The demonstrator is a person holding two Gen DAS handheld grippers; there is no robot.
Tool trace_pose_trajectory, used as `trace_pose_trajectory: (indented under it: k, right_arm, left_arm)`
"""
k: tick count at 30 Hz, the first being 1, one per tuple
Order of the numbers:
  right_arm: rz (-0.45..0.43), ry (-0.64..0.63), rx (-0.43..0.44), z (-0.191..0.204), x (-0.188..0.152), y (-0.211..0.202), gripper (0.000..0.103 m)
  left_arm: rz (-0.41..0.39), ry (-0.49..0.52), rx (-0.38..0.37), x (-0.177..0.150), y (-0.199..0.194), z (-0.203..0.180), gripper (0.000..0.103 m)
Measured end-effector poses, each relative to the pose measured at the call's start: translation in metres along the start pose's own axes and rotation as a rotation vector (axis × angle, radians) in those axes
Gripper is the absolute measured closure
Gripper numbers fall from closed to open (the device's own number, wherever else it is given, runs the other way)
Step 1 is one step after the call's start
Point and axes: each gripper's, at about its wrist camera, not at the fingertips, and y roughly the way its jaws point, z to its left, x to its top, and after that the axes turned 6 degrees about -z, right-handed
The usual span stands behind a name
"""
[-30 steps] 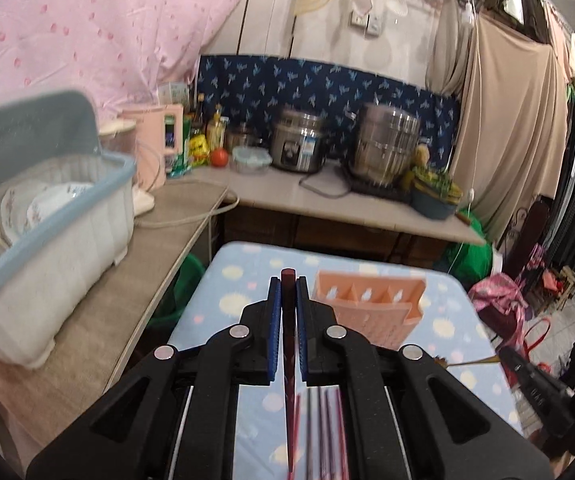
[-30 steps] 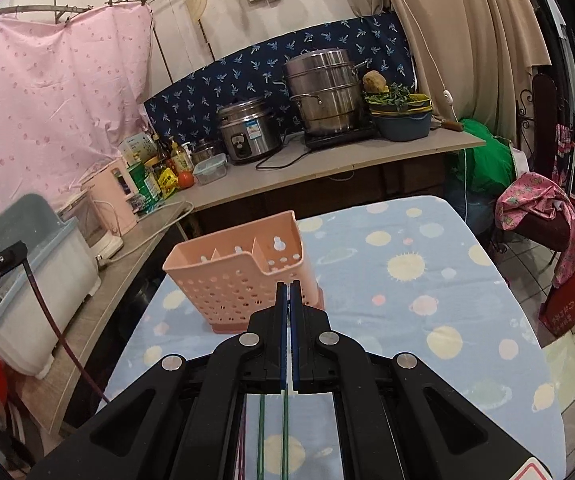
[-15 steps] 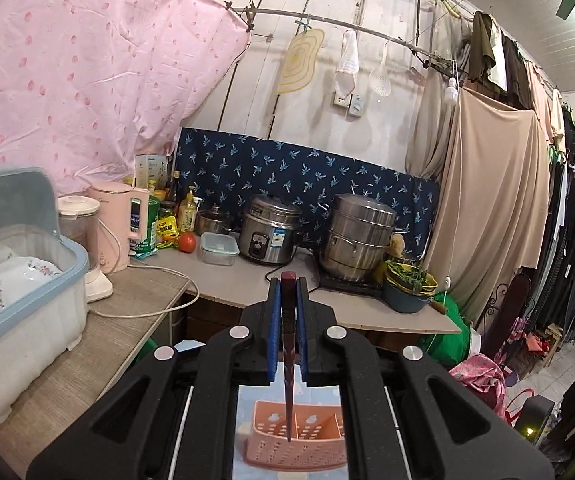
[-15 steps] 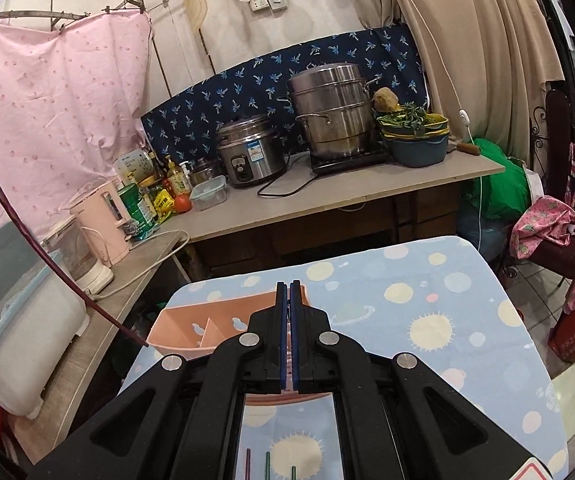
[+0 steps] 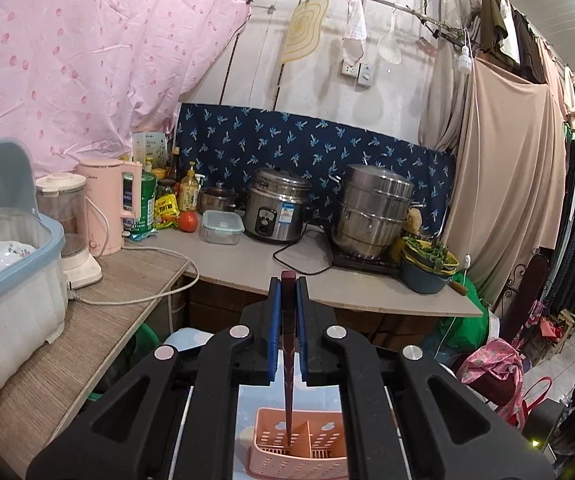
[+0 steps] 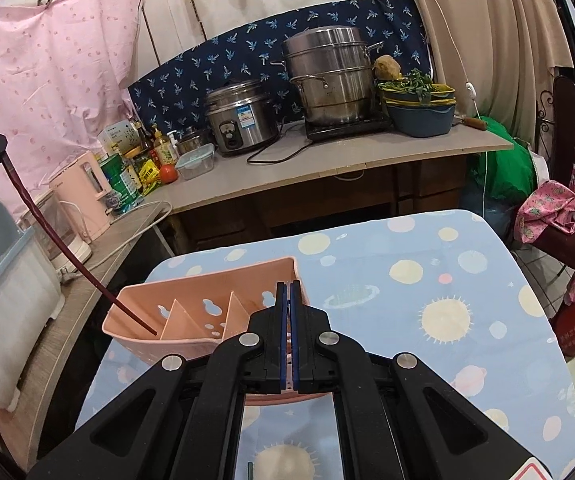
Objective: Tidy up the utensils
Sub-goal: 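Lower the chopstick into the basket and open the left tool while the right tool releases the spoon, then move both open tools back over the remaining chopsticks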
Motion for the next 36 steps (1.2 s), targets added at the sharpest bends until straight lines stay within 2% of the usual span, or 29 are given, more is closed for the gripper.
trace_pose_trajectory:
  k: [3,5,6,7,12,16,19,27,36]
  right_arm:
    - [0.01,-0.002,-0.005,0.0,-0.004,0.004,0.098]
    - [0.007,0.002,-0.014,-0.001,-0.006,0.003,0.082]
    - [0.002,0.007,-0.014,-0.002,-0.007,0.0,0.078]
    - [-0.002,0.012,-0.012,-0.003,-0.007,-0.002,0.074]
    - [-0.009,0.024,0.006,-0.004,-0.01,-0.023,0.074]
    - [-0.012,0.034,0.029,-0.001,-0.017,-0.051,0.068]
    - [-0.007,0.029,0.043,0.001,-0.029,-0.072,0.065]
    - [0.038,-0.015,0.013,0.003,-0.092,-0.126,0.062]
    - [0.147,-0.011,-0.015,-0.011,-0.16,-0.157,0.062]
  left_arm:
    - [0.043,0.001,0.01,-0.01,0.007,0.003,0.095]
    - [0.072,-0.008,0.02,-0.016,0.008,0.006,0.081]
    - [0.079,-0.016,0.022,-0.019,0.008,0.008,0.067]
    - [0.082,-0.027,0.025,-0.021,0.006,0.011,0.057]
    - [0.127,-0.05,0.006,-0.027,-0.007,0.017,0.043]
    - [0.194,-0.028,-0.001,-0.039,-0.031,0.016,0.031]
    - [0.248,-0.009,-0.013,-0.052,-0.05,0.016,0.027]
    - [0.384,0.003,-0.016,-0.12,-0.106,0.031,0.026]
    - [0.472,0.019,0.017,-0.184,-0.142,0.046,0.026]
